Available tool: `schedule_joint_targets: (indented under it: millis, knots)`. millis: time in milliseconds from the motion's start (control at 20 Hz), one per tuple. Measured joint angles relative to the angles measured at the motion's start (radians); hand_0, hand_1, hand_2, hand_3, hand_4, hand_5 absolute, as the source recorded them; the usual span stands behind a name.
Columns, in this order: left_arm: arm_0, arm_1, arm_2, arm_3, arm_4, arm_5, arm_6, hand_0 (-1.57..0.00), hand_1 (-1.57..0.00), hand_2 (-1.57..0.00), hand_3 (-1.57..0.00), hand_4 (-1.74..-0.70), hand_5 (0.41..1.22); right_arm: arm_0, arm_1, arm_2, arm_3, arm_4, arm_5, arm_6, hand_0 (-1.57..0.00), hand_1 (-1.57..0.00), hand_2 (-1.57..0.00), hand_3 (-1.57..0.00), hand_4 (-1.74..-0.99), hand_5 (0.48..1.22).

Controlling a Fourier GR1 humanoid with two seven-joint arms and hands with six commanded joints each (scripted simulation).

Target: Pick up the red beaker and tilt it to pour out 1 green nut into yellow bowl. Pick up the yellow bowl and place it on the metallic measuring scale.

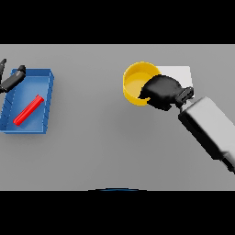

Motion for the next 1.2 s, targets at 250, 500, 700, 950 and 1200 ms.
schedule_joint_targets:
  millis: [250, 500, 700, 950, 1200]
  knots:
    - [0.001, 0.013, 0.002, -0.02, 0.005, 0.007, 0.028, 0.0, 0.0, 0.0, 0.0, -0.73, 0.72, -0.017, -0.024, -0.053, 0.105, 0.012, -0.074, -0.008, -1.57, -1.57, -1.53, -1.15, -1.741, 1.221]
    - [0.013, 0.014, 0.0, -0.041, 0.012, 0.019, 0.047, 0.0, 0.0, 0.0, 0.0, -0.74, 0.738, -0.047, -0.041, -0.082, 0.254, 0.035, -0.177, -0.06, -1.57, -1.57, -1.55, -1.15, -1.741, 1.221]
    - [0.02, 0.03, -0.001, -0.044, 0.011, 0.01, 0.054, 0.0, 0.0, 0.0, 0.0, -0.72, 0.725, -0.064, -0.033, -0.107, 0.37, 0.036, -0.212, -0.062, -1.57, -1.57, -1.5, -1.17, -1.741, 1.221]
    - [0.015, 0.017, -0.005, -0.04, 0.009, 0.013, 0.062, 0.0, 0.0, 0.0, 0.0, -0.72, 0.712, -0.085, -0.02, -0.131, 0.506, 0.04, -0.272, -0.074, -1.57, -1.57, -1.44, -1.32, -1.741, 1.221]
    - [0.022, 0.021, -0.001, -0.038, 0.012, 0.01, 0.049, 0.0, 0.0, 0.0, 0.0, -0.73, 0.713, -0.097, 0.005, -0.151, 0.589, 0.018, -0.265, -0.081, -1.53, -1.57, -1.38, -1.44, -1.741, 1.221]
